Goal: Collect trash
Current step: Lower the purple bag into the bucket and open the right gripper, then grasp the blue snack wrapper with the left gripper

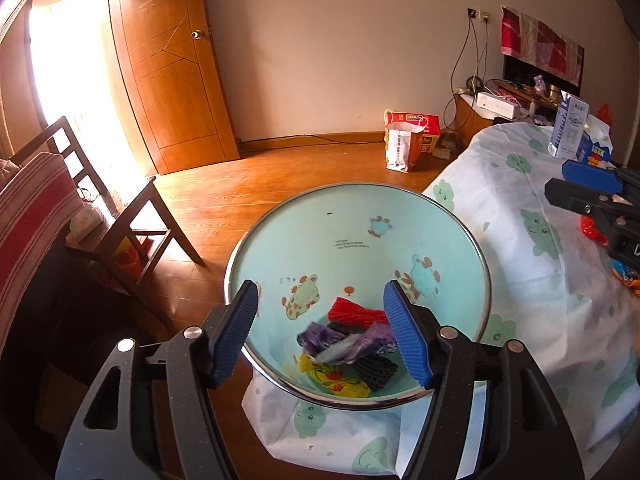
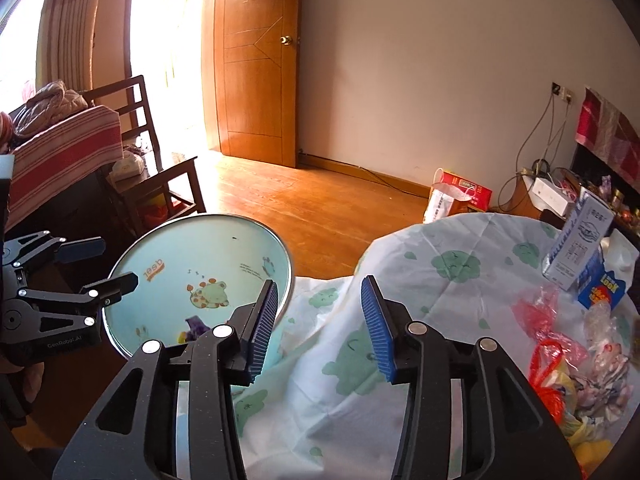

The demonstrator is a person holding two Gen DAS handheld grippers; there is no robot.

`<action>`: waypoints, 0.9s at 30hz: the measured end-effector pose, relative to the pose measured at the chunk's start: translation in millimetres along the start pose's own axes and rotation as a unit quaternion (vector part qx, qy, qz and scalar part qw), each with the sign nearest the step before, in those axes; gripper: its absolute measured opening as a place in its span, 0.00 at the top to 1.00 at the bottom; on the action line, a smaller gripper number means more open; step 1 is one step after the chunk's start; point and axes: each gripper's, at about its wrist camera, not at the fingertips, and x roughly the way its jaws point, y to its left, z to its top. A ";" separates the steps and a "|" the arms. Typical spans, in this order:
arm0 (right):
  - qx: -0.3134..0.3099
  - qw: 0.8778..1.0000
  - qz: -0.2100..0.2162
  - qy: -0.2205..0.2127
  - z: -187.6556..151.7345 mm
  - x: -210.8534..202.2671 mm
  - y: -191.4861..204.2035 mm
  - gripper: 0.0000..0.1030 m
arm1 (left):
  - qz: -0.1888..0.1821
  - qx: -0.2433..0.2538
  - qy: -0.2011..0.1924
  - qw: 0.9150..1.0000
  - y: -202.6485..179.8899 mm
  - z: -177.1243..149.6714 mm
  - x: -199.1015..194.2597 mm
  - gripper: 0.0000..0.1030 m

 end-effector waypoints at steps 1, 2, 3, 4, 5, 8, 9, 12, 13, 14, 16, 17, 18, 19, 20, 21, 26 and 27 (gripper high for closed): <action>0.003 1.000 -0.006 -0.002 -2.7 -6.6 -5.6 0.57 | -0.005 0.005 0.002 1.000 -6.2 -1.2 0.5 0.36; 0.007 1.000 -0.015 -0.006 -6.6 -16.7 -13.2 0.56 | -0.011 0.011 0.003 1.000 -13.1 -2.5 0.7 0.36; 0.010 1.000 -0.022 -0.009 -9.9 -25.7 -20.2 0.55 | -0.017 0.018 0.004 1.000 -21.3 -4.0 1.0 0.36; 0.015 0.999 -0.031 -0.012 -14.5 -36.7 -29.0 0.54 | -0.023 0.023 0.005 0.999 -29.6 -5.4 1.3 0.36; 0.022 0.999 -0.042 -0.015 -20.0 -49.1 -39.1 0.53 | -0.030 0.028 0.006 0.999 -37.9 -6.7 1.5 0.36; 0.047 0.995 -0.082 -0.024 -38.2 -86.0 -70.8 0.52 | -0.053 0.042 0.010 0.998 -64.5 -9.6 1.2 0.36; 0.055 0.994 -0.096 -0.027 -44.9 -97.5 -81.3 0.51 | -0.062 0.047 0.010 0.997 -72.9 -9.7 0.6 0.36; 0.085 0.986 -0.141 -0.029 -71.9 -131.5 -117.9 0.48 | -0.088 0.069 0.004 0.994 -104.0 -8.0 -5.6 0.36; 0.097 0.982 -0.160 -0.024 -83.8 -142.7 -132.1 0.47 | -0.097 0.074 0.001 0.993 -114.4 -6.7 -9.1 0.36; 0.107 0.979 -0.171 -0.019 -93.1 -149.9 -141.8 0.47 | -0.106 0.079 -0.002 0.991 -123.3 -5.1 -12.4 0.36; 0.125 0.972 -0.196 -0.011 -115.0 -166.8 -162.4 0.47 | -0.125 0.091 -0.009 0.988 -144.1 -1.8 -19.1 0.36; 0.130 0.970 -0.206 -0.006 -124.0 -172.7 -169.9 0.46 | -0.133 0.096 -0.011 0.986 -153.0 -0.3 -21.6 0.36; 0.135 0.967 -0.214 -0.001 -133.3 -178.2 -176.5 0.46 | -0.143 0.101 -0.014 0.984 -164.3 1.3 -24.2 0.36; 0.144 0.964 -0.222 0.004 -144.5 -184.7 -184.4 0.46 | -0.150 0.106 -0.015 0.983 -174.2 2.9 -25.9 0.36; 0.152 0.962 -0.226 0.007 -152.3 -188.9 -190.2 0.46 | -0.158 0.112 -0.016 0.981 -184.3 3.9 -27.7 0.36; 0.160 0.960 -0.231 0.009 -160.8 -193.3 -196.0 0.45 | -0.166 0.119 -0.017 0.979 -196.0 4.9 -29.8 0.36; 0.188 0.952 -0.241 0.007 -189.8 -206.0 -214.4 0.42 | -0.203 0.147 -0.020 0.968 -245.1 10.0 -38.4 0.36; 0.193 0.951 -0.241 0.006 -193.5 -206.9 -216.5 0.41 | -0.209 0.150 -0.018 0.966 -252.6 11.2 -38.1 0.36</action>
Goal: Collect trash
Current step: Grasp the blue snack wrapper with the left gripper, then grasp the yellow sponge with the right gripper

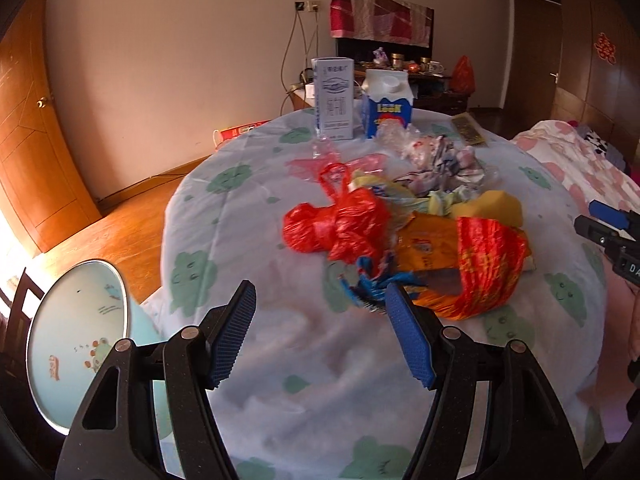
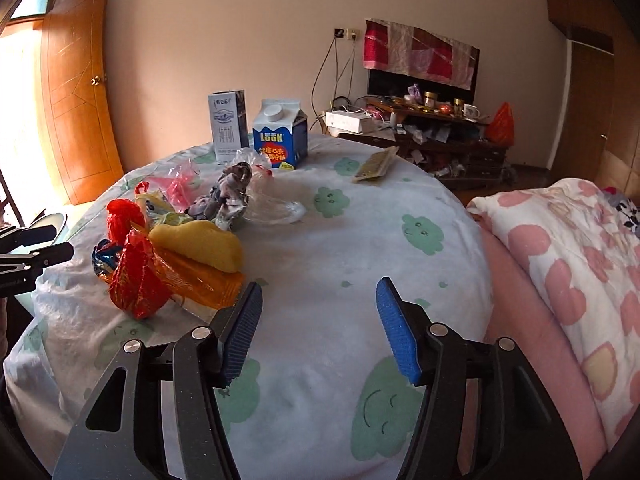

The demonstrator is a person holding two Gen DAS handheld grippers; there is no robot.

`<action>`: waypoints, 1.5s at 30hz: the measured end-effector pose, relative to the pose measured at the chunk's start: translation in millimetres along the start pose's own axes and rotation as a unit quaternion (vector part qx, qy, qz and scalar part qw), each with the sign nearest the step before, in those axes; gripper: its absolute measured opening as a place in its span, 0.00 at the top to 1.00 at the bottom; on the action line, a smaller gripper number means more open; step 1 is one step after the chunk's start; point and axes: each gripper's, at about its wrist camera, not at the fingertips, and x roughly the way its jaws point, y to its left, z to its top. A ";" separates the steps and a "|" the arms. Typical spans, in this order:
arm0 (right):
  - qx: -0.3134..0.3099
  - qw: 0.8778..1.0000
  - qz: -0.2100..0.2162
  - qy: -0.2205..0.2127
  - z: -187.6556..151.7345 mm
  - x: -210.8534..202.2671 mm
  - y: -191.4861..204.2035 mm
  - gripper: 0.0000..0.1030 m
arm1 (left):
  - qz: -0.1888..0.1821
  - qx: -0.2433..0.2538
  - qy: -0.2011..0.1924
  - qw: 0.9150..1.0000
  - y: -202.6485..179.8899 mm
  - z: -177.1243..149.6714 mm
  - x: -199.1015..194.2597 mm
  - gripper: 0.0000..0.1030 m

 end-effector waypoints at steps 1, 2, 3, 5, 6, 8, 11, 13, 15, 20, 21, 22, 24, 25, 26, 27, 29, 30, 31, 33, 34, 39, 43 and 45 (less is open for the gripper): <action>0.003 1.000 0.001 0.000 -2.5 0.3 -1.8 0.41 | -0.010 0.002 0.004 1.000 -5.7 2.7 4.4 0.36; 0.007 1.000 0.002 -0.002 -4.6 0.4 -3.7 0.40 | -0.017 0.003 0.009 1.000 -10.1 4.4 9.6 0.36; 0.009 1.000 0.005 -0.003 -6.3 0.4 -4.3 0.40 | -0.017 0.006 0.014 1.000 -14.5 4.8 15.5 0.36; 0.012 1.000 0.011 -0.004 -8.3 0.7 -3.3 0.39 | -0.023 0.013 0.027 0.999 -21.8 3.3 27.9 0.38; 0.013 1.000 0.015 -0.004 -9.1 1.2 -2.3 0.39 | -0.034 0.012 0.040 0.999 -23.5 0.8 34.7 0.49; 0.013 1.000 0.021 -0.004 -9.3 1.9 0.3 0.39 | -0.053 0.010 0.036 0.998 -26.2 -2.3 36.1 0.61; 0.014 1.000 0.027 -0.003 -9.3 5.4 3.7 0.39 | -0.059 0.029 0.031 0.997 -31.4 -3.6 30.1 0.75; 0.016 0.999 0.029 -0.002 -9.8 6.1 4.9 0.39 | -0.061 0.030 0.030 0.997 -30.9 -3.6 26.8 0.80; 0.016 0.999 0.030 -0.001 -8.5 6.6 6.8 0.39 | -0.064 0.023 0.024 0.997 -25.2 -4.0 19.3 0.81; 0.015 0.999 0.033 -0.003 -3.1 7.1 12.5 0.39 | -0.063 0.001 -0.011 0.998 -2.8 -1.7 -18.1 0.81; 0.014 0.999 0.034 -0.003 -2.1 7.4 13.9 0.39 | -0.058 -0.005 -0.020 0.998 3.5 -1.0 -26.7 0.81; 0.012 0.999 0.037 -0.002 -0.1 8.7 17.1 0.39 | -0.051 -0.008 -0.027 0.998 9.1 0.1 -33.1 0.81; 0.005 0.999 0.039 -0.003 4.3 10.8 23.6 0.39 | -0.013 -0.010 -0.039 0.999 22.9 -0.2 -42.4 0.81; 0.001 0.999 0.040 -0.005 7.5 12.9 27.6 0.39 | 0.002 -0.015 -0.042 0.999 31.1 -0.9 -45.3 0.81; 0.000 0.999 0.042 -0.006 10.7 15.2 30.3 0.39 | 0.012 -0.022 -0.044 0.999 39.8 -0.9 -47.0 0.81; 0.000 0.999 0.045 -0.007 14.1 17.5 32.7 0.39 | 0.023 -0.030 -0.043 0.998 49.9 -1.9 -48.4 0.81; 0.001 0.999 0.053 -0.008 22.6 22.9 38.6 0.39 | 0.042 -0.043 -0.040 0.997 66.9 -5.4 -48.1 0.81; 0.001 0.998 0.056 -0.008 26.6 25.1 41.6 0.39 | 0.048 -0.051 -0.037 0.997 75.0 -7.3 -48.0 0.81; 0.000 0.998 0.059 -0.009 30.1 26.9 44.3 0.39 | 0.052 -0.058 -0.035 0.996 82.1 -9.7 -47.9 0.81; -0.001 0.998 0.066 -0.007 39.5 33.3 50.9 0.40 | 0.060 -0.065 -0.029 0.996 92.2 -14.4 -46.9 0.81; -0.003 0.998 0.067 -0.002 42.8 37.0 53.6 0.40 | 0.061 -0.068 -0.027 0.995 95.6 -16.4 -46.5 0.81; -0.008 0.991 0.105 0.079 42.5 71.6 64.7 0.67 | 0.060 -0.076 -0.017 0.995 105.6 -26.0 -44.4 0.81; -0.023 0.990 0.115 0.073 38.4 64.6 72.8 0.85 | 0.064 -0.079 -0.018 0.995 110.3 -28.4 -47.0 0.81; -0.030 0.992 0.109 0.053 41.2 55.4 75.7 0.86 | 0.070 -0.079 -0.022 0.994 112.1 -27.9 -50.2 0.81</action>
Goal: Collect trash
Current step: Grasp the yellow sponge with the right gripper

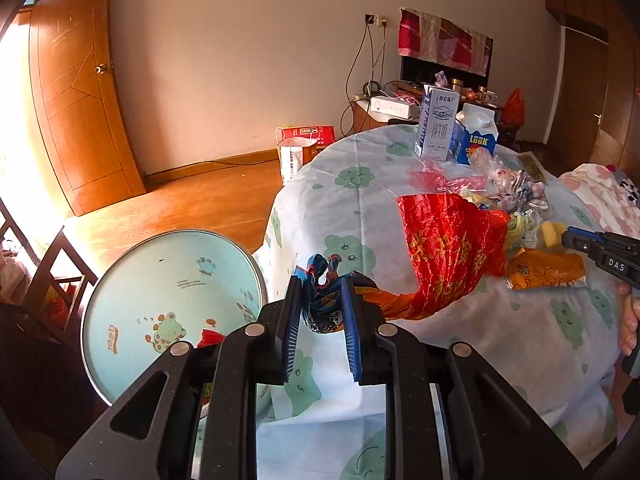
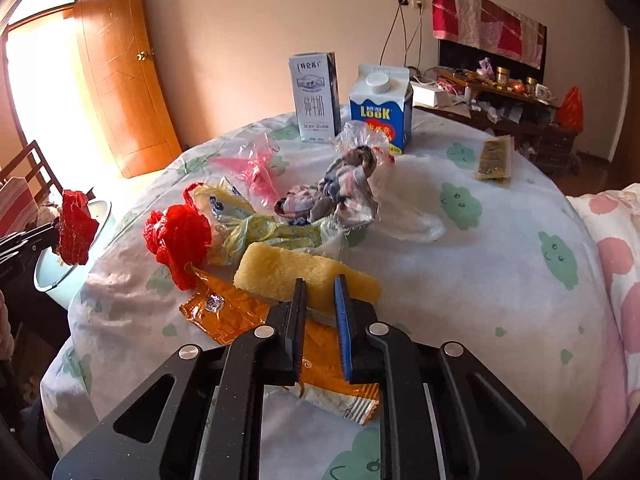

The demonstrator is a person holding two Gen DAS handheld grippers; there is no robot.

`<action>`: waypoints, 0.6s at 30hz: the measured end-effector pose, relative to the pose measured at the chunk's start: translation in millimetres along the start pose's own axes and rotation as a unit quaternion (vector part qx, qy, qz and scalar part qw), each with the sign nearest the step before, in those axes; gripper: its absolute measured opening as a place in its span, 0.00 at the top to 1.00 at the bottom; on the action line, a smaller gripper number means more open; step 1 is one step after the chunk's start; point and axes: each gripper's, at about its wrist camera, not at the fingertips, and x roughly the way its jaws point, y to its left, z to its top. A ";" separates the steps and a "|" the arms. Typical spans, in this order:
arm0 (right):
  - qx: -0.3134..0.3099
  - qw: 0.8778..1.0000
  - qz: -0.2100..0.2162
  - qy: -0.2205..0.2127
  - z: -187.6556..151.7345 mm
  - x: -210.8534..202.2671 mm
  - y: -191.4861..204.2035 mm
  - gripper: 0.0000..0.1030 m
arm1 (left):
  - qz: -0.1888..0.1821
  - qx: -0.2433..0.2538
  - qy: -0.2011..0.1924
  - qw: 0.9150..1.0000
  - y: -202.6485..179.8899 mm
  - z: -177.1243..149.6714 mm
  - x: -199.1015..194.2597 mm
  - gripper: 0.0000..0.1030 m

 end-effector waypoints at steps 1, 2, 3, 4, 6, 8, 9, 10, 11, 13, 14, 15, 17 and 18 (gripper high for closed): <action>-0.003 1.000 -0.002 -0.008 0.6 -3.0 2.2 0.87 | 0.002 0.000 -0.002 1.000 2.1 -0.6 -2.6 0.81; -0.007 1.000 -0.005 -0.018 2.8 -9.0 5.0 0.87 | 0.004 0.000 -0.004 1.000 2.8 -0.2 -4.1 0.81; -0.010 1.000 -0.006 -0.026 3.5 -10.9 7.5 0.87 | 0.006 0.000 -0.005 1.000 4.1 -0.4 -6.5 0.81; -0.012 0.999 -0.008 -0.036 5.2 -15.7 10.0 0.88 | 0.009 0.000 -0.007 1.000 5.4 -0.6 -8.6 0.81; -0.018 0.999 -0.009 -0.048 8.3 -21.0 15.4 0.88 | 0.016 0.000 -0.011 1.000 8.9 -1.2 -11.9 0.81; -0.027 0.998 -0.010 -0.057 11.2 -24.3 23.4 0.88 | 0.023 -0.003 -0.011 1.000 14.2 -1.5 -12.4 0.81; -0.030 0.998 -0.009 -0.059 12.6 -25.6 24.0 0.88 | 0.028 -0.005 -0.011 1.000 17.2 -2.3 -12.5 0.81; -0.031 0.998 -0.008 -0.059 14.3 -26.0 25.6 0.88 | 0.033 -0.005 -0.010 0.999 19.9 -2.9 -11.8 0.81; -0.034 0.998 -0.005 -0.060 16.4 -25.6 28.8 0.88 | 0.038 -0.007 -0.010 0.999 22.4 -3.6 -11.8 0.81; -0.038 0.998 0.002 -0.060 19.0 -22.8 37.6 0.88 | 0.045 -0.010 -0.008 0.999 28.2 -5.3 -11.9 0.81; -0.039 0.997 0.004 -0.060 20.1 -22.1 41.7 0.88 | 0.049 -0.010 -0.007 0.999 30.3 -6.3 -12.1 0.81; -0.041 0.997 0.008 -0.059 21.0 -20.1 47.1 0.88 | 0.056 -0.010 -0.008 0.998 32.8 -7.1 -12.5 0.81; -0.047 0.997 0.014 -0.059 24.2 -16.0 57.6 0.88 | 0.066 -0.009 -0.009 0.998 36.8 -8.1 -12.4 0.81; -0.049 0.997 0.017 -0.059 25.7 -13.2 61.6 0.88 | 0.070 -0.011 -0.008 0.997 39.7 -8.7 -12.3 0.81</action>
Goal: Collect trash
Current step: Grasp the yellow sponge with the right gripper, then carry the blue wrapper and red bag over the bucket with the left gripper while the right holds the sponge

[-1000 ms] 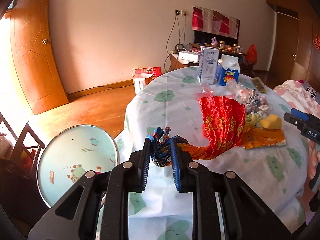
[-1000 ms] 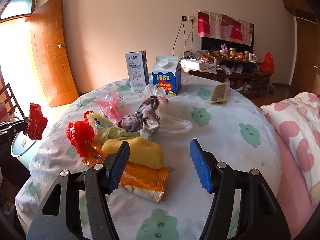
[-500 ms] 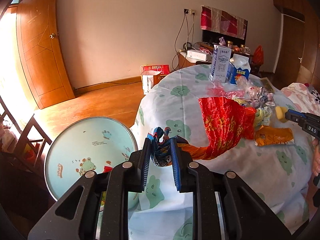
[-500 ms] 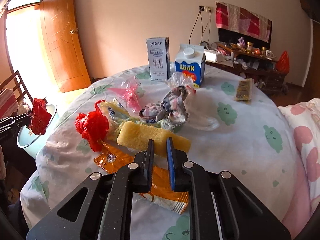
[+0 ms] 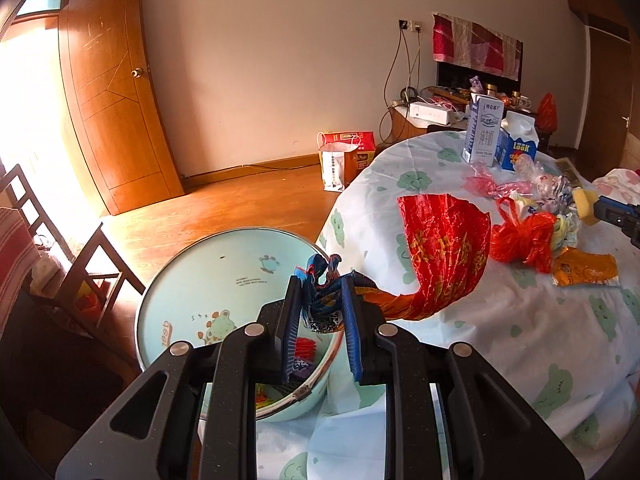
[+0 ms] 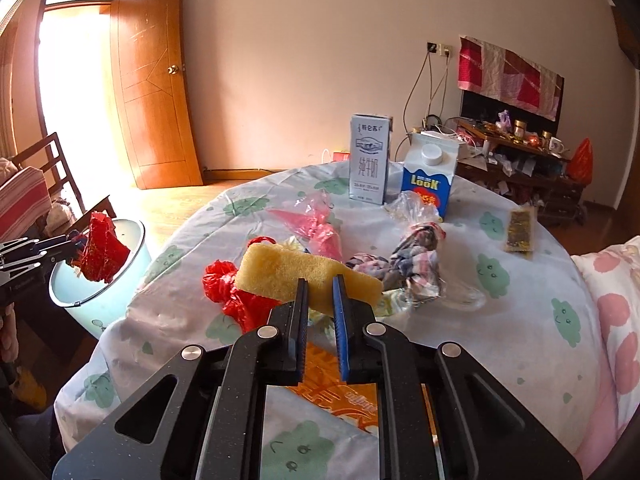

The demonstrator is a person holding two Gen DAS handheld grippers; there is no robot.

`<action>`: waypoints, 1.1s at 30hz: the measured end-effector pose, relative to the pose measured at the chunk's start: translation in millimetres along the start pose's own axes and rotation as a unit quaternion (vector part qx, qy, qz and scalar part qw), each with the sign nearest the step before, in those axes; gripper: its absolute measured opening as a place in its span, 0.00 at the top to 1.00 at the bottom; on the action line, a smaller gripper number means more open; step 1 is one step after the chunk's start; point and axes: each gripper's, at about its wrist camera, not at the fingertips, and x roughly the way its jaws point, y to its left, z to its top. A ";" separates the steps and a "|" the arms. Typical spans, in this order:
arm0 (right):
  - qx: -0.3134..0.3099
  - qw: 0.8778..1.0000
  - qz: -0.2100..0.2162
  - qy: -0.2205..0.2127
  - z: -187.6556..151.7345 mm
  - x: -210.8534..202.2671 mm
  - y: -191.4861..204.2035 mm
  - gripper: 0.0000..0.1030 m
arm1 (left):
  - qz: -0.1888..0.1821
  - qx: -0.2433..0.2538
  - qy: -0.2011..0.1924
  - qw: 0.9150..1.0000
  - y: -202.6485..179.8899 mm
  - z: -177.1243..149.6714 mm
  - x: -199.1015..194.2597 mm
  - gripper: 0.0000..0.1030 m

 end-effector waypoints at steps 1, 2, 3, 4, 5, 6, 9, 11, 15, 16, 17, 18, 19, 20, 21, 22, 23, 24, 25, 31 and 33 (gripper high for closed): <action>-0.003 1.000 0.002 -0.001 1.8 1.6 4.8 0.88 | 0.005 -0.001 0.000 1.000 2.6 -0.7 0.2 0.81; -0.005 1.000 0.005 -0.002 4.0 3.4 9.1 0.88 | 0.012 0.000 0.000 1.000 4.6 -1.3 0.4 0.81; -0.009 1.000 0.008 -0.003 6.5 4.9 14.3 0.88 | 0.017 0.001 -0.001 1.000 6.3 -1.9 0.4 0.81; -0.012 1.000 0.011 -0.004 8.7 6.6 19.7 0.88 | 0.021 0.002 -0.001 1.000 8.8 -3.0 0.4 0.81; -0.014 1.000 0.014 -0.004 10.1 8.3 23.2 0.88 | 0.023 0.000 0.000 1.000 11.1 -3.8 0.5 0.81; -0.018 1.000 0.017 -0.004 11.9 10.4 28.6 0.88 | 0.026 -0.001 0.001 1.000 13.5 -4.8 0.6 0.81; -0.027 0.999 0.026 -0.004 16.9 16.0 44.1 0.88 | 0.034 -0.004 0.002 0.999 21.4 -6.9 0.4 0.81; -0.034 0.999 0.030 -0.003 19.3 19.4 53.5 0.88 | 0.039 -0.006 0.003 0.999 26.2 -7.6 0.8 0.81; -0.045 0.998 0.039 0.001 23.0 28.4 70.2 0.88 | 0.049 -0.012 0.006 0.999 35.5 -8.7 2.1 0.81; -0.048 0.998 0.041 0.002 24.0 31.1 74.3 0.88 | 0.052 -0.012 0.007 0.999 37.8 -9.5 2.3 0.81; -0.050 0.998 0.043 0.003 24.6 33.1 77.0 0.88 | 0.053 -0.013 0.007 0.999 40.9 -10.7 2.2 0.81; -0.053 0.998 0.044 0.005 25.1 35.6 80.4 0.88 | 0.054 -0.015 0.008 0.998 43.3 -11.6 2.4 0.81; -0.055 0.997 0.045 0.007 25.6 38.1 83.7 0.88 | 0.056 -0.015 0.009 0.998 45.3 -12.4 2.6 0.81; -0.057 0.997 0.047 0.008 26.0 40.2 87.0 0.88 | 0.057 -0.016 0.010 0.998 47.3 -13.3 3.1 0.81; -0.059 0.997 0.048 0.009 26.3 42.2 89.9 0.88 | 0.058 -0.018 0.011 0.998 49.1 -14.0 3.6 0.80; -0.061 0.997 0.049 0.010 26.6 44.4 92.5 0.88 | 0.060 -0.018 0.011 0.998 51.0 -15.1 3.6 0.80; -0.062 0.997 0.052 0.011 27.2 45.9 96.3 0.88 | 0.062 -0.019 0.012 0.998 52.7 -16.0 3.9 0.80; -0.064 0.996 0.053 0.012 27.7 47.7 99.0 0.88 | 0.062 -0.020 0.013 0.998 54.5 -16.5 4.6 0.80; -0.066 0.996 0.055 0.013 28.3 49.6 102.4 0.88 | 0.064 -0.022 0.013 0.998 56.1 -16.9 4.5 0.80; -0.079 0.995 0.064 0.016 31.7 60.1 120.0 0.88 | 0.074 -0.027 0.014 0.997 67.1 -19.8 4.8 0.80; -0.084 0.994 0.067 0.018 32.4 63.1 125.0 0.88 | 0.080 -0.026 0.013 0.996 70.1 -20.5 4.0 0.80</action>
